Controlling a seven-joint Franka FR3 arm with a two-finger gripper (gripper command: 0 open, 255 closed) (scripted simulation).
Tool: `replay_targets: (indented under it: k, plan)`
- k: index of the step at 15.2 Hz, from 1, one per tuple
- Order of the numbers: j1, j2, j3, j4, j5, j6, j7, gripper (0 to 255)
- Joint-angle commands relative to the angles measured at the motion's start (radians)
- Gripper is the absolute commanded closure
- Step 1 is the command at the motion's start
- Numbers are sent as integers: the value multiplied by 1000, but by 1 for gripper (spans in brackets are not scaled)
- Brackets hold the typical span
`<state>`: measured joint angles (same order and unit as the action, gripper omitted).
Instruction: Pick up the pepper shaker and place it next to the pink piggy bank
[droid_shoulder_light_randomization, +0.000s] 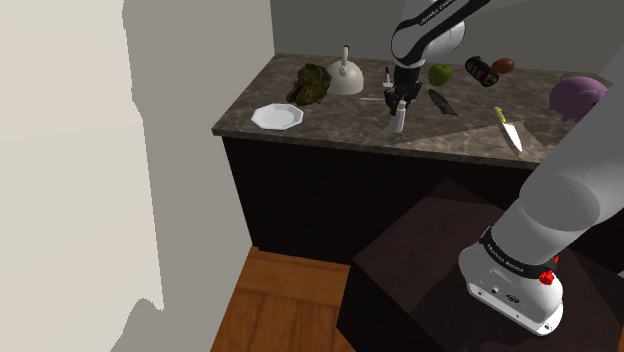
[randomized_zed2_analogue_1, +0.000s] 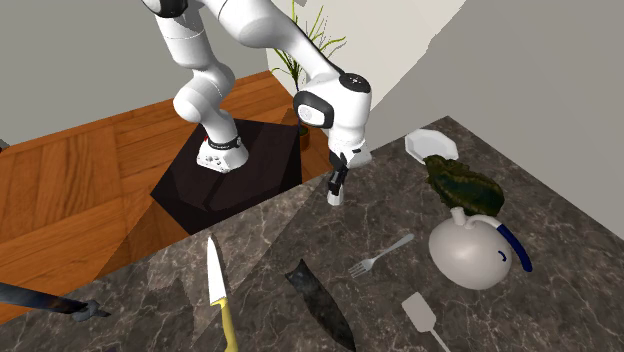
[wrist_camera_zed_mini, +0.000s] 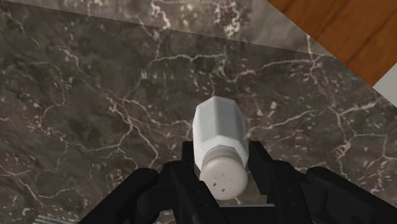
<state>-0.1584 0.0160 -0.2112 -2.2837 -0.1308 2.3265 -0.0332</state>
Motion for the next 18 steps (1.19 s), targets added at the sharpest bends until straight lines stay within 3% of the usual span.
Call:
replay_targets:
  k: [1,18]
  plan:
    - [0,0,0,0,0,0,0,255]
    - [4,-107,6,109,-6,-215,-8,255]
